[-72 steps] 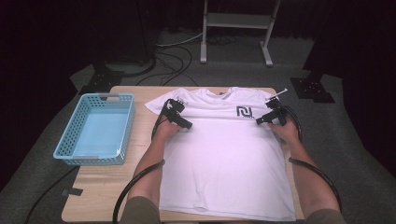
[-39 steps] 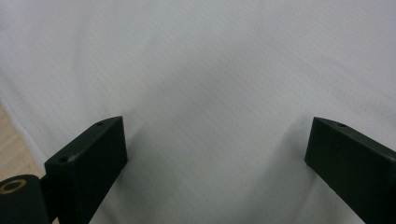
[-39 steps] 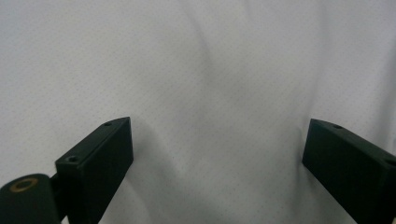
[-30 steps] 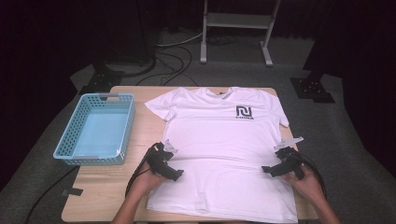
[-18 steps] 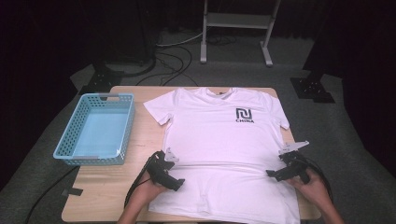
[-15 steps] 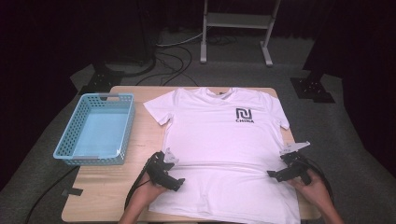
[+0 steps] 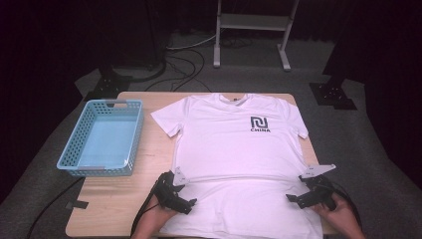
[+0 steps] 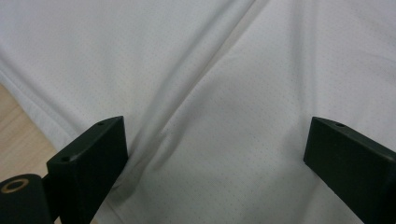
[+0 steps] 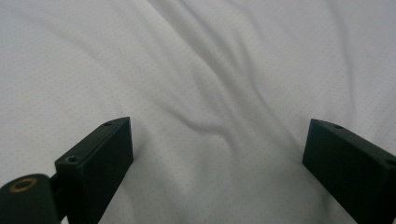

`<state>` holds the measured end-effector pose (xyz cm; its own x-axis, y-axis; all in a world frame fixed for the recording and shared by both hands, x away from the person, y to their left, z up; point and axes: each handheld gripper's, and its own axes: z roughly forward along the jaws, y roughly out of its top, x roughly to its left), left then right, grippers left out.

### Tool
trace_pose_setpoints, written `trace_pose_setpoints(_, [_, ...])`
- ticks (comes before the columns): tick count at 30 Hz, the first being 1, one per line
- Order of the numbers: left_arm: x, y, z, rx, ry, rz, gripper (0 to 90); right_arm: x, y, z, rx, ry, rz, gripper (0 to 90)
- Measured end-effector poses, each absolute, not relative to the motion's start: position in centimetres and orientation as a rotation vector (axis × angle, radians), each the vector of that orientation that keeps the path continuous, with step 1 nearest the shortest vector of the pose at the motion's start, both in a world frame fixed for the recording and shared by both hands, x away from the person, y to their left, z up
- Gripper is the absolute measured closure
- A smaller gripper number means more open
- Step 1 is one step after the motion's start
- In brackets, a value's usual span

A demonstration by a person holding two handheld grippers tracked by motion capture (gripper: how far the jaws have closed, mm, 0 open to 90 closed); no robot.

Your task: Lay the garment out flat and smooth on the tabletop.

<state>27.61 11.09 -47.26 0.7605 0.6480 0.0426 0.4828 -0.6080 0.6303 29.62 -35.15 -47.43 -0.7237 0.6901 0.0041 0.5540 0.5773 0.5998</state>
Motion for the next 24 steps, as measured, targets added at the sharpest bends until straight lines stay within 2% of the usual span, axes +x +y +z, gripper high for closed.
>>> trace_pose_setpoints(7, [28.5, 11.3, -46.9, 2.312, 0.856, 0.344, 5.1, 29.5, -35.3, -47.3, 1.014, 2.599, 0.886, 8.0])
trace_pose_setpoints(10, [28.8, 11.2, -46.9, 2.36, 0.836, 0.357, 5.1, 29.3, -34.9, -47.4, 0.966, 2.62, 0.876, 7.7])
trace_pose_setpoints(19, [27.0, 11.5, -46.9, 2.373, 0.79, 0.364, 5.1, 28.1, -35.4, -47.2, 0.925, 2.623, 0.849, 8.3])
trace_pose_setpoints(24, [29.3, 11.4, -46.3, 2.34, 0.809, 0.353, 5.1, 29.1, -35.2, -46.1, 0.947, 2.591, 0.902, 8.3])
